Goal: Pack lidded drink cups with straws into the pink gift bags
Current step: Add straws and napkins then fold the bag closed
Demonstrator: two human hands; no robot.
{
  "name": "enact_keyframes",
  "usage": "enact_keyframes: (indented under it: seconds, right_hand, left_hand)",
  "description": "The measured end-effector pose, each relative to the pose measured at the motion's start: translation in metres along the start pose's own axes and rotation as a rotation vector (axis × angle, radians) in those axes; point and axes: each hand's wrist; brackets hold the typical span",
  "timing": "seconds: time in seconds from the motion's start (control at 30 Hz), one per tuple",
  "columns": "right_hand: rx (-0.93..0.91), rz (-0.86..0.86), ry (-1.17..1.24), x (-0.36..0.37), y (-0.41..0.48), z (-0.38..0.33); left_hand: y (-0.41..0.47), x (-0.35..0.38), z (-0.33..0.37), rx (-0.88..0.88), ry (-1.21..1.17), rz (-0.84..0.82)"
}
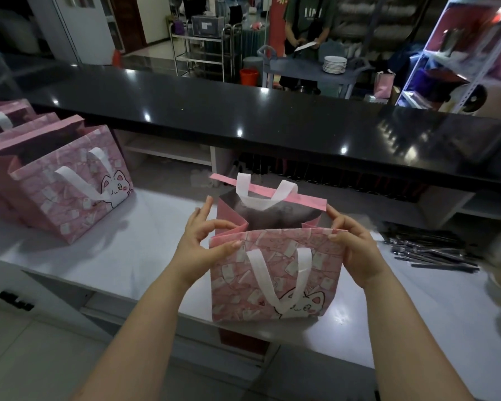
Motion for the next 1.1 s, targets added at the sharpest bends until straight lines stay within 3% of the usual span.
enact_keyframes:
  seconds: [0.1,0.33,0.57,0.8,0.93,1.1]
  right_hand:
    - [0.004,-0.024,-0.006,0.0,0.007,0.001]
    - [-0.067,0.127,-0.056,0.006,0.02,0.011]
    - [-0.149,0.26,-0.108,0.008,0.025,0.017]
    - [-0.223,0.405,-0.115,0.02,0.033,0.026]
    - [-0.254,0.387,-0.111,0.021,0.036,0.028]
    - [-0.325,0.288,-0.379,0.018,0.035,0.018]
  left_hand:
    - [0.009,-0.003,-0.001,-0.042,-0.023,-0.025]
    - [0.026,0.004,-0.004,-0.023,-0.164,0.173]
    - [0.035,0.008,-0.007,0.004,-0.203,0.217]
    - [0.04,0.007,-0.015,0.005,-0.216,0.432]
    - [0.041,-0.004,-0.019,-0.009,-0.259,0.414]
    - [0.039,-0.019,-0.016,0.071,-0.115,0.295]
Point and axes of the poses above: each hand's wrist, its own y-axis towards the middle knuckle, its own x-axis out of the palm, z = x × y, and after that the axes turned 7 degrees about x, right-handed
